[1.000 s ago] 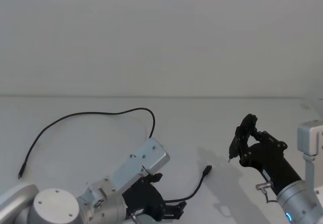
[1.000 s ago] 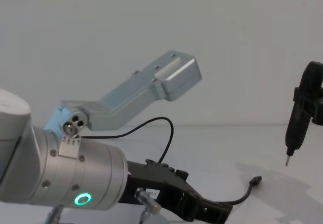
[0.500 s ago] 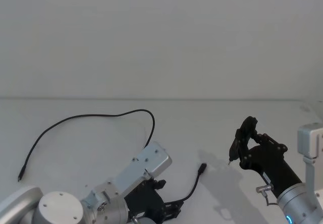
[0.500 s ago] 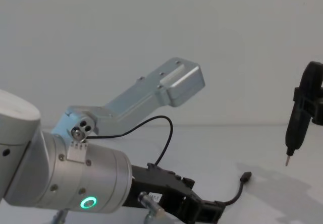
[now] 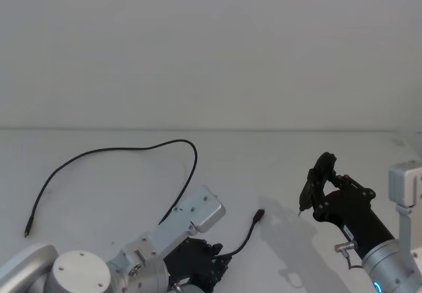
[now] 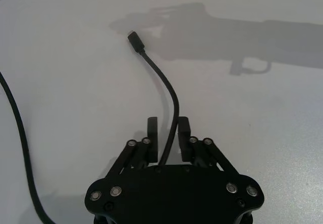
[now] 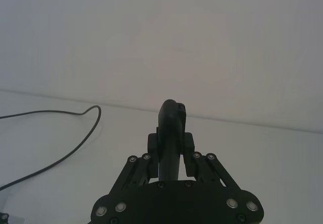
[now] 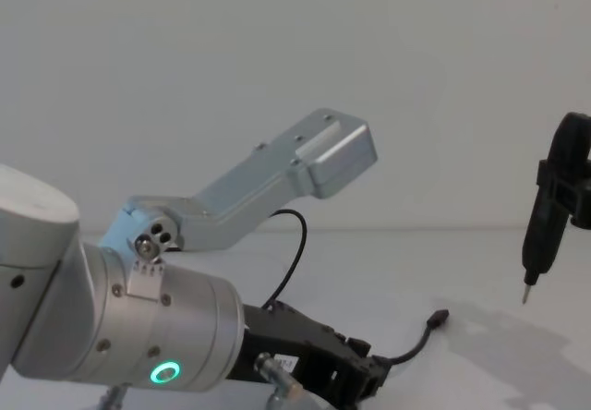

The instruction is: Pick up the data cable with the one hand.

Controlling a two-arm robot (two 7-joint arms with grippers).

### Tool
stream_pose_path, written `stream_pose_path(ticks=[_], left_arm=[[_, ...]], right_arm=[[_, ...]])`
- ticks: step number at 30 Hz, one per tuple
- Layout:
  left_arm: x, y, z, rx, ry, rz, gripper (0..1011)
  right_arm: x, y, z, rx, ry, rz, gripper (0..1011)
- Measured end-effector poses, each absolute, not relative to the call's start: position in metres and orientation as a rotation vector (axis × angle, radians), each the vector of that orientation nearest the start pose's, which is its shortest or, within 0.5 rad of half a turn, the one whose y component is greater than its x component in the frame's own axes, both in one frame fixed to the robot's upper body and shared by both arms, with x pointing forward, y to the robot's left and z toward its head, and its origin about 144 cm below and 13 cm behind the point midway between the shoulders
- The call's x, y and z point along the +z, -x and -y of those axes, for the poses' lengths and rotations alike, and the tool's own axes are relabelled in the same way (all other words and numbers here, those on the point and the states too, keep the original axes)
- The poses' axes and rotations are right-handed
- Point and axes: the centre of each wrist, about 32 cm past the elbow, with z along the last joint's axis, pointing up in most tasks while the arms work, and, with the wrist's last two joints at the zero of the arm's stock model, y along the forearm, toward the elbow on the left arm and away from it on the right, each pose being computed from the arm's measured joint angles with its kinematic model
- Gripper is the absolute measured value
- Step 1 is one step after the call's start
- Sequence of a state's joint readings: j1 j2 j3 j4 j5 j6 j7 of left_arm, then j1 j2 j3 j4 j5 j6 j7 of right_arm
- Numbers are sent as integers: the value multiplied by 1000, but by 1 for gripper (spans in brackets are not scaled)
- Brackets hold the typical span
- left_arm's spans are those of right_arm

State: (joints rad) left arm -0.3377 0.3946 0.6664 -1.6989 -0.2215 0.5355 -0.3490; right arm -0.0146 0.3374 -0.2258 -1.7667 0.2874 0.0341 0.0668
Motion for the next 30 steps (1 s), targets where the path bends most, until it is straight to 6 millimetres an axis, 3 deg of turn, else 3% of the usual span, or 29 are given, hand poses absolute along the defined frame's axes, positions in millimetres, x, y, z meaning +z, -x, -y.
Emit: stream_pose_path(ticks=[2,7,30], left_arm=[[1223,-479,-141,640,-485,3,226],[1223,-479,-141,641,-486,3,53],[1226,-478,-148,580,-463,61,48]], right_arm=[[1189,-443,237,-1229,-26,75,279],[1189,-443,237,-1230,-26,75,279],[1193,-443,240,-1212,-29,72,279]])
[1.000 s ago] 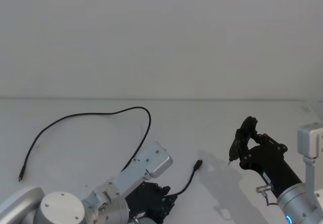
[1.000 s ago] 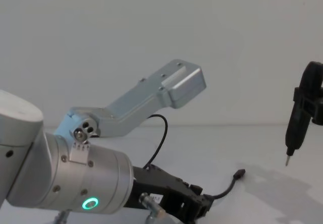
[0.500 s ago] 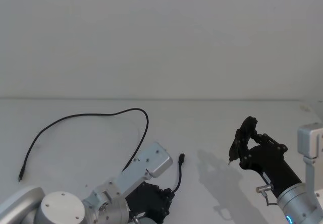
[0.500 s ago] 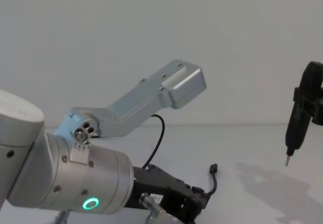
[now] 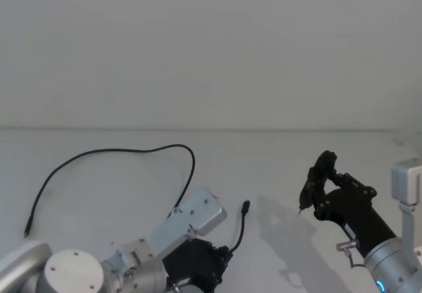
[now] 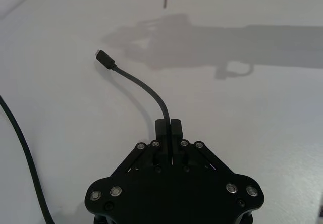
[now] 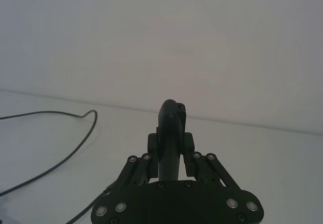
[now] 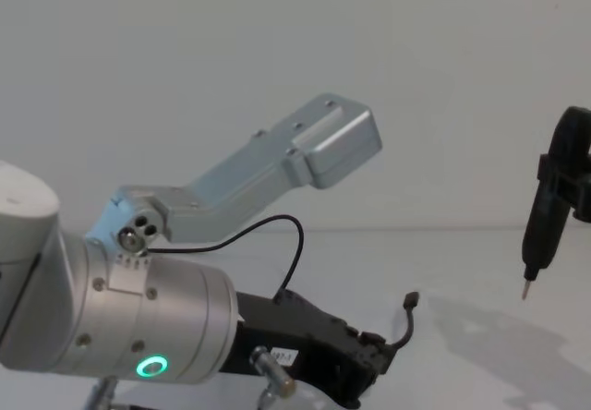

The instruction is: Pick up the data cable with the one hand.

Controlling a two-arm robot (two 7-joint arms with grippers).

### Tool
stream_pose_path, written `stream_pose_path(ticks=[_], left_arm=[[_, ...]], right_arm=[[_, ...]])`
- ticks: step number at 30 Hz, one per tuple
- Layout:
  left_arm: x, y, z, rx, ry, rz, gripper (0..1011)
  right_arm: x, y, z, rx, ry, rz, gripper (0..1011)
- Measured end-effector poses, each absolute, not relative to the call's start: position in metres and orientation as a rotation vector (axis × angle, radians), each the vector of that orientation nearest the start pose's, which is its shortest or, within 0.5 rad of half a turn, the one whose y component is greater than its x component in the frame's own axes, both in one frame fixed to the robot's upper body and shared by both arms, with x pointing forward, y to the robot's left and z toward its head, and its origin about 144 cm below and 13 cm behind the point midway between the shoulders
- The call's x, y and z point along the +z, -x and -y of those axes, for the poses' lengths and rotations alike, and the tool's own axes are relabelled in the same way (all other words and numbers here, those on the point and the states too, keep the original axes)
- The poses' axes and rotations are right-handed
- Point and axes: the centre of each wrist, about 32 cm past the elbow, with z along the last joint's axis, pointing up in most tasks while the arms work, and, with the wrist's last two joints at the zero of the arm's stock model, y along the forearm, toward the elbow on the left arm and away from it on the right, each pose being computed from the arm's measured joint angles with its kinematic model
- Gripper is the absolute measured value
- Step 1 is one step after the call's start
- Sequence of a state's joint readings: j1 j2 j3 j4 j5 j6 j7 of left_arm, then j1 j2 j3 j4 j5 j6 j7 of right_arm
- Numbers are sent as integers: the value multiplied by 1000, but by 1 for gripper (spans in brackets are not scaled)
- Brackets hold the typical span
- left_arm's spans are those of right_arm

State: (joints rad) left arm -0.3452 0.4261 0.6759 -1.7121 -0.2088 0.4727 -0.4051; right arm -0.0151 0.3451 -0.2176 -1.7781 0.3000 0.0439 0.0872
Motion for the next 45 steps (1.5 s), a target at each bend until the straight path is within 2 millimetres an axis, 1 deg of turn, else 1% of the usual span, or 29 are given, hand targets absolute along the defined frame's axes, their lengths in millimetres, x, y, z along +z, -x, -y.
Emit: stream_pose_path(ticks=[7,18,28,37,45], left_arm=[[1229,-479,-157,505,-443,103,48],[1237,-484,-175,375,-427,153,48],[1241,-487,-184,312,-425,174,48],[1243,-488,-188,288,-426,182,48],[1243,-489,-190,276,-426,186,48]], right_arm=[[1202,-444,249,-1165,-30,50,279],[1229,-448,269,-1053,-35,-13,279],[1252,-455,285,-978,-30,-40,279],[1261,-464,296,-956,-22,-64,279],[1263,-471,299,-945,-19,-87,279]])
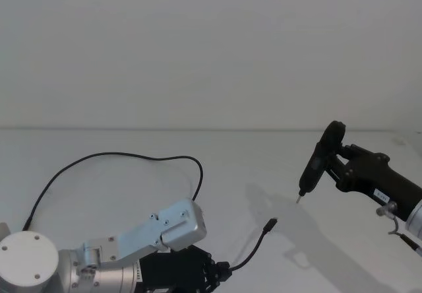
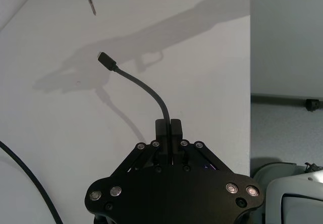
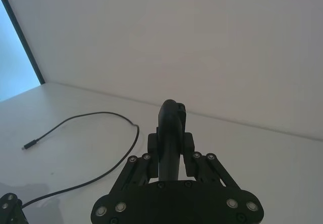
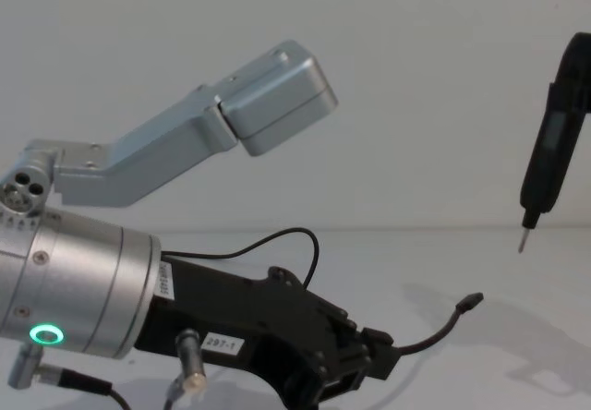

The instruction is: Pick up the data cable with the one hand.

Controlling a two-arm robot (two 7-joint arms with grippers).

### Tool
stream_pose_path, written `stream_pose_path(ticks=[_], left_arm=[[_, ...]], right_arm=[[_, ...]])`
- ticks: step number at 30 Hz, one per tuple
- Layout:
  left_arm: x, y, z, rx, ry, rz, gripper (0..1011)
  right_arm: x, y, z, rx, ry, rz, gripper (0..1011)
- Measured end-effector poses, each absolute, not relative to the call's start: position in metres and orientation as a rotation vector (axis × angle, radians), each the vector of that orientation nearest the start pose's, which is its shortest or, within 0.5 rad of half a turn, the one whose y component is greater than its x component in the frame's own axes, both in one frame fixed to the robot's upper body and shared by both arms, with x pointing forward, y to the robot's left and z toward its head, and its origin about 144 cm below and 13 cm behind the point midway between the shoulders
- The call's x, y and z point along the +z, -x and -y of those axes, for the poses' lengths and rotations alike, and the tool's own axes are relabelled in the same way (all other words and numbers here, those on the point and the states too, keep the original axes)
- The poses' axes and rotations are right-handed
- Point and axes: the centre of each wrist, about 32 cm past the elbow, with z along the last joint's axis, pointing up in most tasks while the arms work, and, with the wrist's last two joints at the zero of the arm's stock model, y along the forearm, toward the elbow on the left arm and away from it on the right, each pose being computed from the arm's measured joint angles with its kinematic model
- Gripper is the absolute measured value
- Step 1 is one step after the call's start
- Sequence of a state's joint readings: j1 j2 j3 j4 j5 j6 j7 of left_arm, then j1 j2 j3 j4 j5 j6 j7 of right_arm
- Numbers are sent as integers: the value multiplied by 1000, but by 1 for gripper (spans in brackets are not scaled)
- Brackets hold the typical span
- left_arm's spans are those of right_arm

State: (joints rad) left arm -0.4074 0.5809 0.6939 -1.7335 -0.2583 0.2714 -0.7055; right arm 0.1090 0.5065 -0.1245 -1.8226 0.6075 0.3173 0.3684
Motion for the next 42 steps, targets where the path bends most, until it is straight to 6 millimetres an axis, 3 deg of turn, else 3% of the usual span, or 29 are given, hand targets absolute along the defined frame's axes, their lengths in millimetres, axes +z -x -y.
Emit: stream_pose_path(ticks=[42], left_arm=[[1244,-490,-192,263,-427,190,48]], right_arm=[[1251,-489,286,-891,40,-184,279]])
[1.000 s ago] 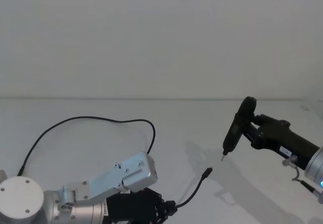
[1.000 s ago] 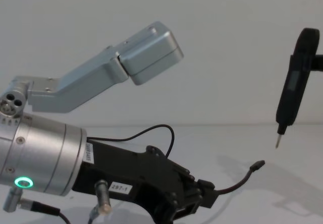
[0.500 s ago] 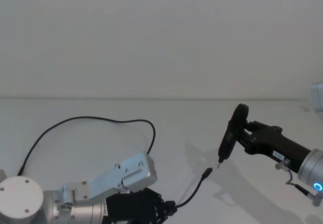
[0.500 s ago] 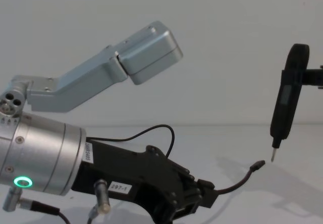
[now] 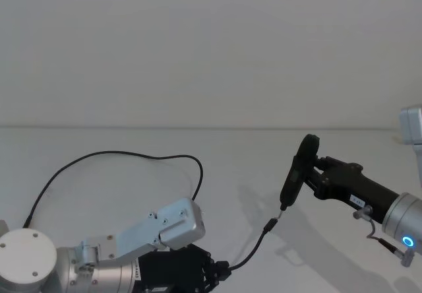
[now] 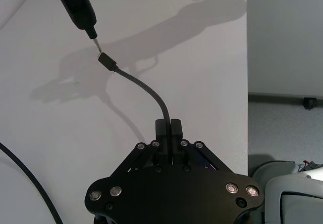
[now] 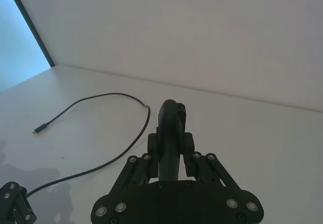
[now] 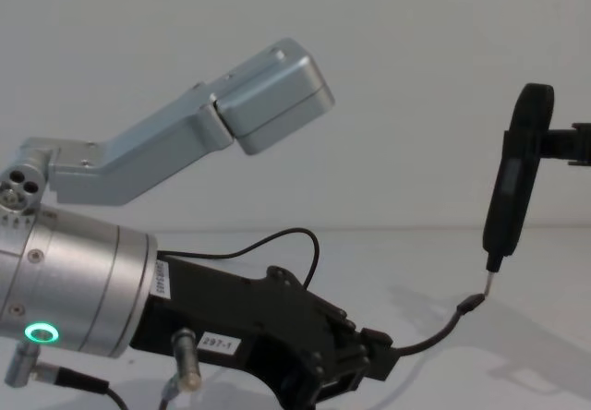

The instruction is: Pick up the data cable with the one hand.

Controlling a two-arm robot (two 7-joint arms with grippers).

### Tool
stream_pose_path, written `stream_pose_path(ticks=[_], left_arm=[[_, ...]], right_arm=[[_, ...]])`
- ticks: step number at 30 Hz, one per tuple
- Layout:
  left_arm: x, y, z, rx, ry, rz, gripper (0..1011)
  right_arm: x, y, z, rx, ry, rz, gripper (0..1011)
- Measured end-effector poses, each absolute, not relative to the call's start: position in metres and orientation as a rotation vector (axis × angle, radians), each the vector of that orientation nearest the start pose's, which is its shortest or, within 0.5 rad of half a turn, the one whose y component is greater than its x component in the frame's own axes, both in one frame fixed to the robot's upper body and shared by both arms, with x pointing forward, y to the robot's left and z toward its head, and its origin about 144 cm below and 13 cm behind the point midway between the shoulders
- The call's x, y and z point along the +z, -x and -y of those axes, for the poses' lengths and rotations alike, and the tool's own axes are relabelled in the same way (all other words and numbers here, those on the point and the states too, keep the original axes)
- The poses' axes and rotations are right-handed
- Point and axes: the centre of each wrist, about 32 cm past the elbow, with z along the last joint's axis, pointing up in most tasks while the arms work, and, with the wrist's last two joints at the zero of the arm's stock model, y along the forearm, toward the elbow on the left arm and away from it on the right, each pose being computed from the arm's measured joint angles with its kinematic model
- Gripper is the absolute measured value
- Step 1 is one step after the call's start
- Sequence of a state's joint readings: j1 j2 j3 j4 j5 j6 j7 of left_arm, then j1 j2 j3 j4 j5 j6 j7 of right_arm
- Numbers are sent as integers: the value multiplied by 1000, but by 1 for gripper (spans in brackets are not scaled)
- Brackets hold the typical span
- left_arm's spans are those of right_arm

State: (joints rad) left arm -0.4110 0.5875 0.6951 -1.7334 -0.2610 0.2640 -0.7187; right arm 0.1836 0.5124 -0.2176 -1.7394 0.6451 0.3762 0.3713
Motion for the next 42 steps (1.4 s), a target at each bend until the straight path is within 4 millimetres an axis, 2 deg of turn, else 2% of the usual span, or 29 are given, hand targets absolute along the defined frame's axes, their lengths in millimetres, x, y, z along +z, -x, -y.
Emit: stream_pose_path(ticks=[42], left_arm=[[1244,-490,-192,263,-427,190,48]], right_arm=[[1251,-493,284,-869,42,-191,279]])
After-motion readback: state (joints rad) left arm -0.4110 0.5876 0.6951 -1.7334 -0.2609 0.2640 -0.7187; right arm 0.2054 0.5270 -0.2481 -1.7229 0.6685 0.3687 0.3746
